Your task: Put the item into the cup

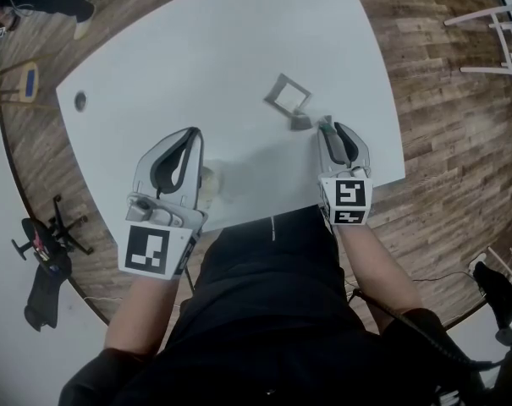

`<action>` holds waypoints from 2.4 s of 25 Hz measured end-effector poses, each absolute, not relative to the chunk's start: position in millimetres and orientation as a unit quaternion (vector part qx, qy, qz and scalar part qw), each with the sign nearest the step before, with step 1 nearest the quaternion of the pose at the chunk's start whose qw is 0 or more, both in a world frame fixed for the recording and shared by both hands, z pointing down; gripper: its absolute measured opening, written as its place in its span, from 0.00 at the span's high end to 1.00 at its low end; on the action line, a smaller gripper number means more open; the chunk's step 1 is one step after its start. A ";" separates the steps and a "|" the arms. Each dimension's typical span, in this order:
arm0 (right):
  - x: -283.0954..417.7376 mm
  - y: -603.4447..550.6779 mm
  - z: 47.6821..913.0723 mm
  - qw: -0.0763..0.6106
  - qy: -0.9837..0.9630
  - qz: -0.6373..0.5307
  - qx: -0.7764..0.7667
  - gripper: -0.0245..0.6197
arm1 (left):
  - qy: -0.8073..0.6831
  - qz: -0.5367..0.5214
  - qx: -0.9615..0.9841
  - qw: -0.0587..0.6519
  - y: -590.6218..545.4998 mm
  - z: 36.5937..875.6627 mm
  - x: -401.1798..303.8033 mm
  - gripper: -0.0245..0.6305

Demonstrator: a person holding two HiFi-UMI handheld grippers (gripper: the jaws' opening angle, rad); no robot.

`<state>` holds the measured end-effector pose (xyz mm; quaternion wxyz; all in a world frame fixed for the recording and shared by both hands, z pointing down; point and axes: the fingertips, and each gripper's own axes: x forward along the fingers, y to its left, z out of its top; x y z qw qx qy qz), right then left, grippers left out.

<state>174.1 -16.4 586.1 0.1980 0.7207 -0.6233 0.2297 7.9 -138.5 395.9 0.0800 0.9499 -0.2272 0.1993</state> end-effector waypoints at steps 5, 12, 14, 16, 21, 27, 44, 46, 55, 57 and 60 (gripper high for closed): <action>173.7 -16.9 589.9 0.199 -0.625 0.234 0.718 0.77 | -0.232 0.198 0.949 0.078 -139.6 392.5 6.9 0.97; 169.3 -20.2 592.8 0.200 -0.631 0.236 0.711 0.86 | -0.244 0.199 0.946 0.079 -137.0 391.4 -1.1 0.97; 169.4 -19.6 592.0 0.200 -0.632 0.236 0.710 0.88 | -0.246 0.199 0.945 0.078 -134.8 390.5 -2.1 0.97; 169.4 -18.9 591.8 0.200 -0.634 0.235 0.709 0.90 | -0.248 0.197 0.945 0.076 -133.7 388.8 -2.5 0.97; 168.8 -18.4 590.7 0.202 -0.635 0.233 0.708 0.90 | -0.252 0.194 0.945 0.075 -133.1 386.4 -5.7 0.97; 171.1 -18.4 586.5 0.198 -0.641 0.226 0.707 0.91 | -0.253 0.189 0.947 0.063 -130.3 381.0 -1.9 0.97; 175.2 -23.4 563.1 0.202 -0.648 0.194 0.708 0.91 | -0.269 0.154 0.950 0.041 -129.9 352.6 -10.7 0.97; 174.8 -22.5 560.3 0.203 -0.650 0.190 0.707 0.91 | -0.273 0.150 0.949 0.040 -129.4 351.3 -14.3 0.97; 163.2 -20.8 541.9 0.210 -0.659 0.163 0.703 0.91 | -0.280 0.141 0.950 -0.007 -129.6 342.2 -43.3 0.97; 161.6 -20.6 538.1 0.211 -0.660 0.158 0.704 0.91 | -0.282 0.137 0.949 -0.012 -132.7 337.5 -48.4 0.97; 161.4 -21.2 531.4 0.210 -0.654 0.153 0.710 0.91 | -0.277 0.131 0.952 -0.017 -134.1 334.7 -52.4 0.97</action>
